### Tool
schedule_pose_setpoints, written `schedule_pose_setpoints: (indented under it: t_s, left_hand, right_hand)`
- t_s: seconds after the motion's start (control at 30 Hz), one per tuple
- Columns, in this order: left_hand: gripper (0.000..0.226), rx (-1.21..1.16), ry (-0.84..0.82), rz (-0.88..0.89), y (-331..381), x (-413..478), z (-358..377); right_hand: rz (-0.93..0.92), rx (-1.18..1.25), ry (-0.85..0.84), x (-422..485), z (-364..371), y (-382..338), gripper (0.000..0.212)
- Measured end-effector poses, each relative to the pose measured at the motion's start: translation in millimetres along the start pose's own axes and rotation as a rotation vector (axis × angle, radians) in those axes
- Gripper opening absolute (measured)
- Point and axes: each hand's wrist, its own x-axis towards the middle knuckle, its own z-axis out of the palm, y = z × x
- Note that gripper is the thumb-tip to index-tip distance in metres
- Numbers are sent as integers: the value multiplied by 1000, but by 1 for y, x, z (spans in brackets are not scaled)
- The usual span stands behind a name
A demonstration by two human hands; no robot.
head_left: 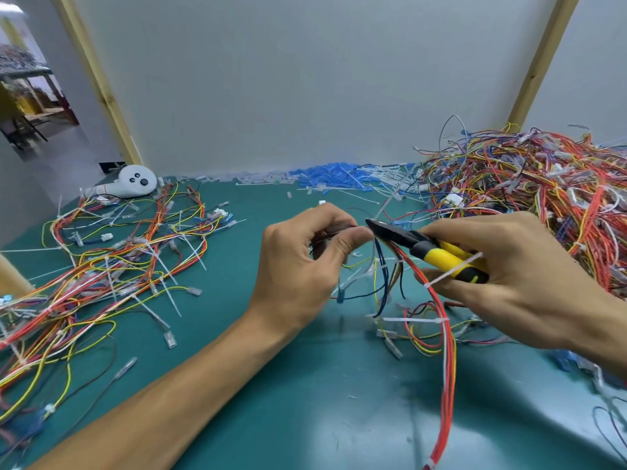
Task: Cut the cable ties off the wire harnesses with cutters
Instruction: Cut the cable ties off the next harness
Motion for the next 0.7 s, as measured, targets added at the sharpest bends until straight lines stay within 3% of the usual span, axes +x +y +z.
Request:
schedule_pose_setpoints:
  t_s: [0.23,0.43,0.6,0.7]
  left_hand:
    - [27,101,68,227,5,-6,0]
    - [24,136,106,235,0,-5,-2]
    - [21,155,101,243,1,-4,-2]
    - [19,158,107,257,1,-5,-2]
  right_hand:
    - [-108,74,-76,4,-8,16,24]
    - [-85,10,-25,3,-12,30,37]
    - [-29,23,21,2,-15,27,9]
    - [-37,-7,4,0,-21,21,13]
